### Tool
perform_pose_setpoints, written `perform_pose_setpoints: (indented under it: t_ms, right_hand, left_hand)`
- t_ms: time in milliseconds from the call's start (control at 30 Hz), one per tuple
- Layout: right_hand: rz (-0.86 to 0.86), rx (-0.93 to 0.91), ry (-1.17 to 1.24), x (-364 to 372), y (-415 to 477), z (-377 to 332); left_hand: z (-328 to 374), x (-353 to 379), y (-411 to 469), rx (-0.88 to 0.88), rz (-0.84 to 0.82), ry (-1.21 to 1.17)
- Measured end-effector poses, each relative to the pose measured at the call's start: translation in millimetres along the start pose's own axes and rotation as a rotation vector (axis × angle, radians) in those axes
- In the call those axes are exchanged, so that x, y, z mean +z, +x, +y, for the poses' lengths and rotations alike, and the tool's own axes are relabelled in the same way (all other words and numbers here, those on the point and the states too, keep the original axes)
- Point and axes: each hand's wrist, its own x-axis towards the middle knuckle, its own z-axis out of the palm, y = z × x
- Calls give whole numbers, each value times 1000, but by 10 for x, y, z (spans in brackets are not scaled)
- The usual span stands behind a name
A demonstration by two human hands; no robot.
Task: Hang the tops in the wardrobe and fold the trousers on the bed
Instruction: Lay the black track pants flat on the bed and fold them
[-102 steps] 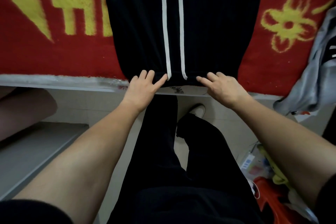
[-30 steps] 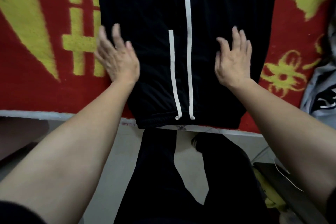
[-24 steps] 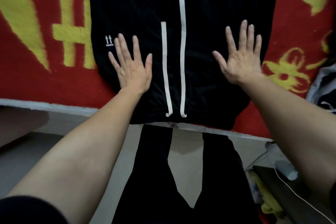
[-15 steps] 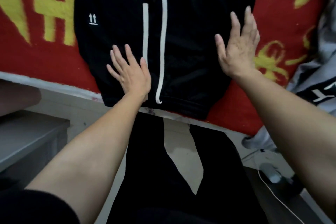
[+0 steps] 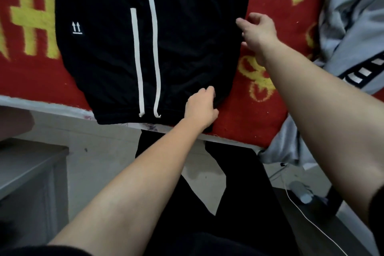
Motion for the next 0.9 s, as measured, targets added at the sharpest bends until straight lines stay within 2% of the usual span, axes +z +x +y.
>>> perform_pose_setpoints:
  t_ms: [200,267,367,500,633,733,900]
  right_hand:
    - [-1,46,106,182,-163,-331]
    - [-1,41,166,377,-299,-618]
    - [-95,-23,212,862,-573,-1090]
    - [-215,-174,133,1793,-1016,-1654]
    - [-288,-308,-94,2715,-1145,-1813]
    - [-358,-328,-248,3288,-1222,-1756]
    - [-541,-248,-441,3742,-1152,-1487]
  left_hand:
    - [-364,-508,-143,-178,-181,-599]
    - [-546,-725,-269,-197,-221,-713]
    - [-866,-1004,-434,-243,-81,-826]
    - [-1551,-1360,-602,-398,183,-852]
    - [-2414,-1540,-668,-535,317,-812]
    - [-2938,-1518,-619,-612,278,-749]
    - [-3202,-1415,-555,-589,45,-702]
